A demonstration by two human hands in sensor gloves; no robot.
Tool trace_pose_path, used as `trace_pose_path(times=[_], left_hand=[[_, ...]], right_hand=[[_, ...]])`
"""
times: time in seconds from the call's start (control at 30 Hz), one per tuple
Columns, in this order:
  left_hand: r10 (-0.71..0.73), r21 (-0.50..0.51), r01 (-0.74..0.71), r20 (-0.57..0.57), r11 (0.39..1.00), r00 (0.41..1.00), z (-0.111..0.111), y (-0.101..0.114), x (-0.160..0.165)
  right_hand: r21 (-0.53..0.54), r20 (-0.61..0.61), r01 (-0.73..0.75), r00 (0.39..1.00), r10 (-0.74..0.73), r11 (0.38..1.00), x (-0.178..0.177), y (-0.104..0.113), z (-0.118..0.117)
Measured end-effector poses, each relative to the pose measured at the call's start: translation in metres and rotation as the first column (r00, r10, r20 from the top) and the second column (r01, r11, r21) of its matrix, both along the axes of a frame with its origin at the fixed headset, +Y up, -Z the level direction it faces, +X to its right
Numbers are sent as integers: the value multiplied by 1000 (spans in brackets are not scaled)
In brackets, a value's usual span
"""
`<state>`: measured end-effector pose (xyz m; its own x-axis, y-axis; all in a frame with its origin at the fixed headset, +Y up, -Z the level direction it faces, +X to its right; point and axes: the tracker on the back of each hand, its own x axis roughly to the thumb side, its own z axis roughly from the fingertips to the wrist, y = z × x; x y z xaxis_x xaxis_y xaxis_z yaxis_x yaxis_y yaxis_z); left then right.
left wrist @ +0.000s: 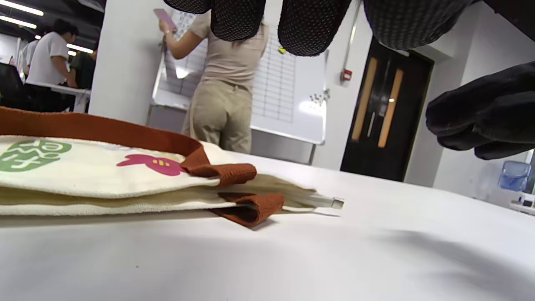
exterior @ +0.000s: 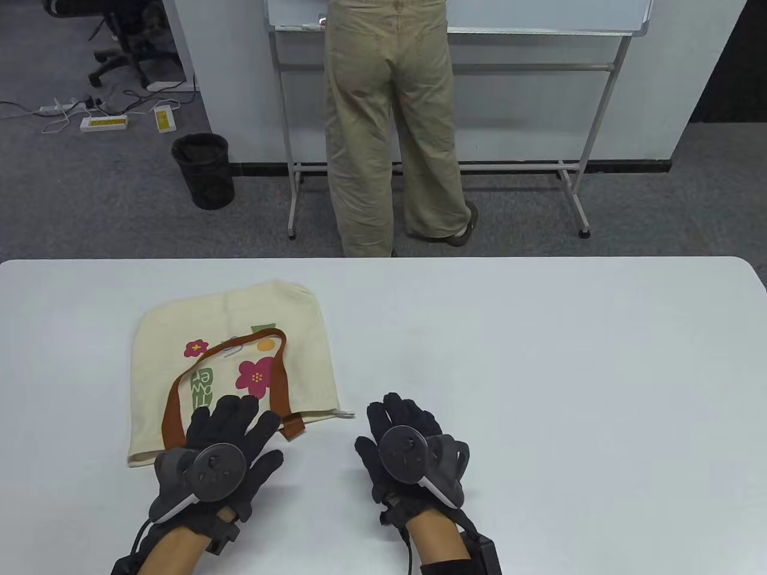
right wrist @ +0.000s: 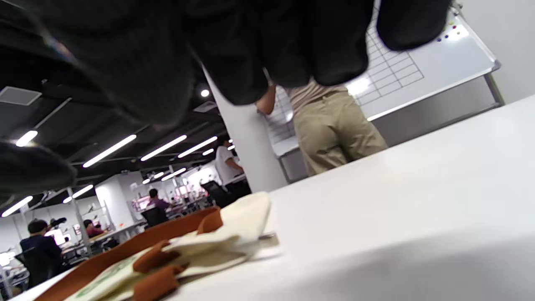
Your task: Unzip the canvas bag
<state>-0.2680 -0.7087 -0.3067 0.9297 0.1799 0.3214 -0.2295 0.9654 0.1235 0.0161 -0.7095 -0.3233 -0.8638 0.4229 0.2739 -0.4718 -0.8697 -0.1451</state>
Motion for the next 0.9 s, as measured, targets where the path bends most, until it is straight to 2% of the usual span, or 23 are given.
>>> trace_pose_path(times=[0.17,0.3,0.43,0.6,0.9], left_hand=[[14,33,-13,-26,999,1000,3,8,-9],[59,60,-54,-83,997,995,2,16,-26],[26,69,-16,-160,998,987,-1,18,-45],[-11,12,15,-282,1000,959,-9,10,-80],[40,-146,-129,-496,981,867,-15,-16,-149]], right_hand=[[-22,-13,-23,1000,23,999,-4,-4,-1],[-44,-9,-19,1000,19,999,-1,-8,-3],[-68,1,8,1000,-8,998,2,-11,-6],[-67,-1,4,1000,-4,998,1,-12,-6],[-86,-13,12,1000,-13,996,-1,-13,-6]])
